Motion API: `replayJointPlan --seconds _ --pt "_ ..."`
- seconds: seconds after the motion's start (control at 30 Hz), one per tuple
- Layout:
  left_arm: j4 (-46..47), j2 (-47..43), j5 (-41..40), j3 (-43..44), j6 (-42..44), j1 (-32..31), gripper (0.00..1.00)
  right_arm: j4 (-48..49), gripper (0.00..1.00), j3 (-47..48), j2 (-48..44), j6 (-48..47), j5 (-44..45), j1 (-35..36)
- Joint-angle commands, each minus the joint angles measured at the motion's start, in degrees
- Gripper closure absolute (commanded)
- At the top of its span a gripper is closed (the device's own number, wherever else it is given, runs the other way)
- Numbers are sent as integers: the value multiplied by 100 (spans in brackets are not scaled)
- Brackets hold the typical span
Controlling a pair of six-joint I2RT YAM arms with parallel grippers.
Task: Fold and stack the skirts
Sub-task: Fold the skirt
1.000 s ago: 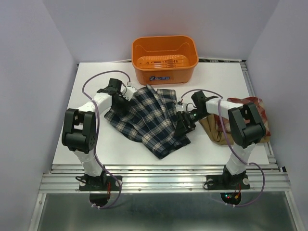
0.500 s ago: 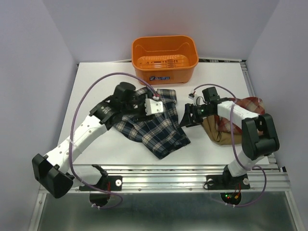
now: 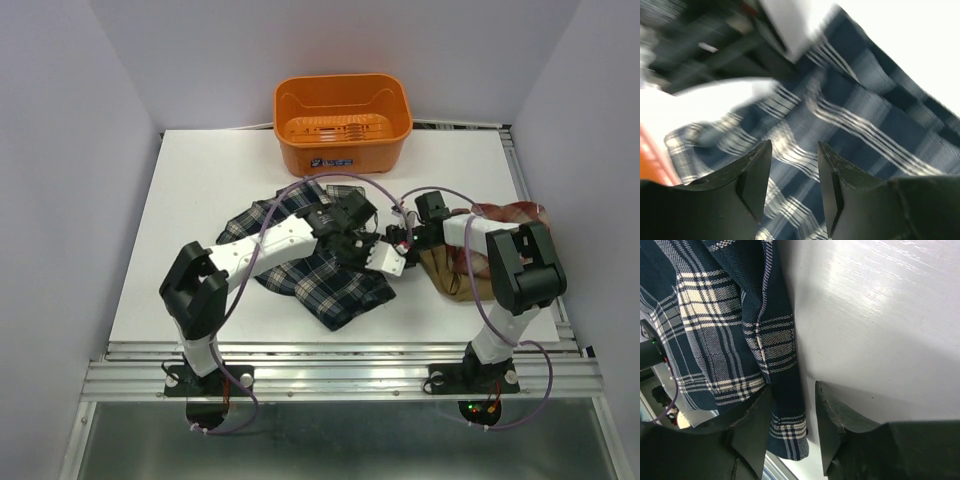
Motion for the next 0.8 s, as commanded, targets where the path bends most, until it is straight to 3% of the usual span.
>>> replayJointPlan --seconds 0.0,0.33,0.6,0.77 --pt "-2 137 -105 550 -1081 -349 48 321 59 -67 116 61 -121 22" --pt "429 515 -1256 207 -2637 -1255 46 330 64 -75 300 272 -552 22" --pt "1141 674 -2135 137 -3333 -1282 51 453 66 -172 424 562 -1026 22" --pt "1072 893 -2410 136 -3378 -1282 52 594 69 -225 538 677 -1255 22"
